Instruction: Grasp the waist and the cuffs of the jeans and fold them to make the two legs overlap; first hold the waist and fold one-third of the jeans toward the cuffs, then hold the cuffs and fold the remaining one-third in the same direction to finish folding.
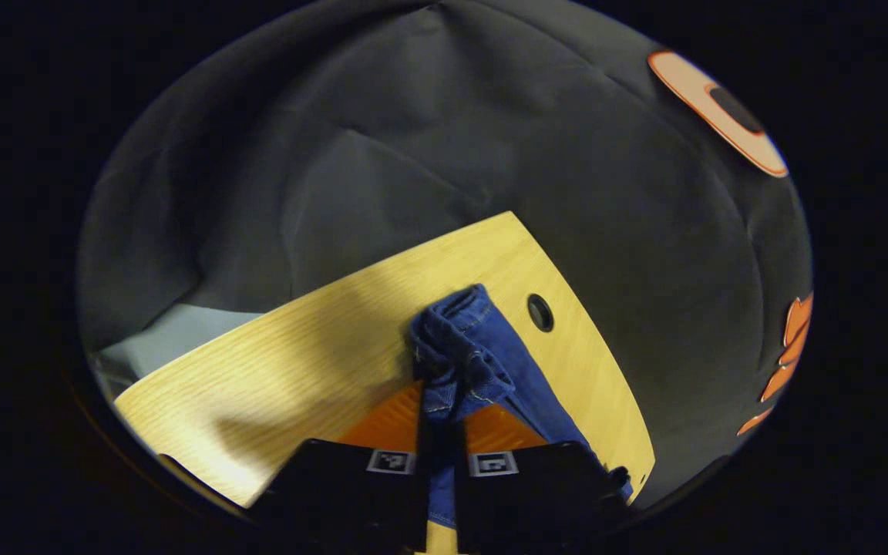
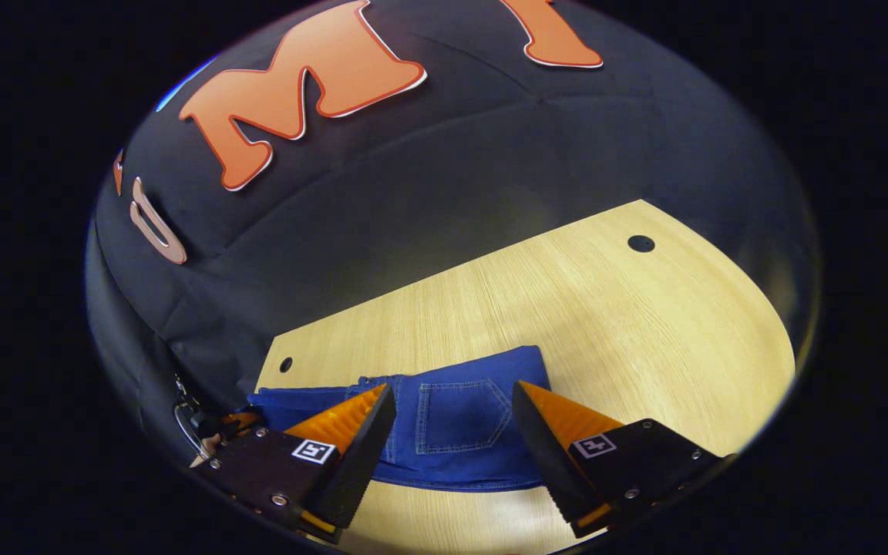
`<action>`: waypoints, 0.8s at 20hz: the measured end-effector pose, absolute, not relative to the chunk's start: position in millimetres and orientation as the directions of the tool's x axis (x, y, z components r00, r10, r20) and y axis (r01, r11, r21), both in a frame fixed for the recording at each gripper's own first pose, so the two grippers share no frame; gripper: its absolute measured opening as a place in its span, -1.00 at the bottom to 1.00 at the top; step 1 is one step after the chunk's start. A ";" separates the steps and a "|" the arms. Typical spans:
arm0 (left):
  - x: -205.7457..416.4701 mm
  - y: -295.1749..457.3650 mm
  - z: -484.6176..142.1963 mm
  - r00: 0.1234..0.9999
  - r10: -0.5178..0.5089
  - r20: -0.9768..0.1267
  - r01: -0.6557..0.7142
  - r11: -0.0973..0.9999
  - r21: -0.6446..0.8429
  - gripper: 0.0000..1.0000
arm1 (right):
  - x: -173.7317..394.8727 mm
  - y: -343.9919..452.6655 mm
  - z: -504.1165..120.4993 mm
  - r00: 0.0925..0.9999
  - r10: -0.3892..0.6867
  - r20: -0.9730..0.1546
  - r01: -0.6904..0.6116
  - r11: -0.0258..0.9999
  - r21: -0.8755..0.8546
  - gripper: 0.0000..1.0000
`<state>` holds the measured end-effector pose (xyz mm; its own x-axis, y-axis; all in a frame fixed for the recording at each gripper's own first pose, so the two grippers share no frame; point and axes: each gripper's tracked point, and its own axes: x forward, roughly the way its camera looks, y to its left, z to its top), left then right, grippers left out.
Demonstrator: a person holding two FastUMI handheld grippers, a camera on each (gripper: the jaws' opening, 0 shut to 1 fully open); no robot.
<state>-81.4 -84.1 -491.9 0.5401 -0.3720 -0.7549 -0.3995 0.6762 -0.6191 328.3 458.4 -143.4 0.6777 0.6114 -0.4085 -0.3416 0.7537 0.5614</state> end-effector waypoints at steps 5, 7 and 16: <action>-70.0 -87.1 -427.2 0.632 -0.370 -0.681 -0.284 0.707 -0.648 -0.86 | 330.5 445.1 -149.8 0.690 0.595 -0.412 -0.328 0.765 0.555 0.92; -64.7 -92.5 -396.3 0.662 -0.379 -0.647 -0.221 0.726 -0.652 -0.86 | 329.8 444.0 -148.0 0.692 0.604 -0.397 -0.329 0.752 0.571 0.92; -92.9 -212.2 -191.9 0.739 -0.521 -0.426 0.065 0.685 -0.725 -0.87 | 347.8 378.7 -130.0 0.709 0.636 -0.305 -0.344 0.690 0.637 0.92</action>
<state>-92.9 -212.2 -191.9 0.7391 -0.5214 -0.4264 0.0650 0.6853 -0.7253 347.8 378.7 -130.0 0.7087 0.6360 -0.3054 -0.3444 0.6896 0.6370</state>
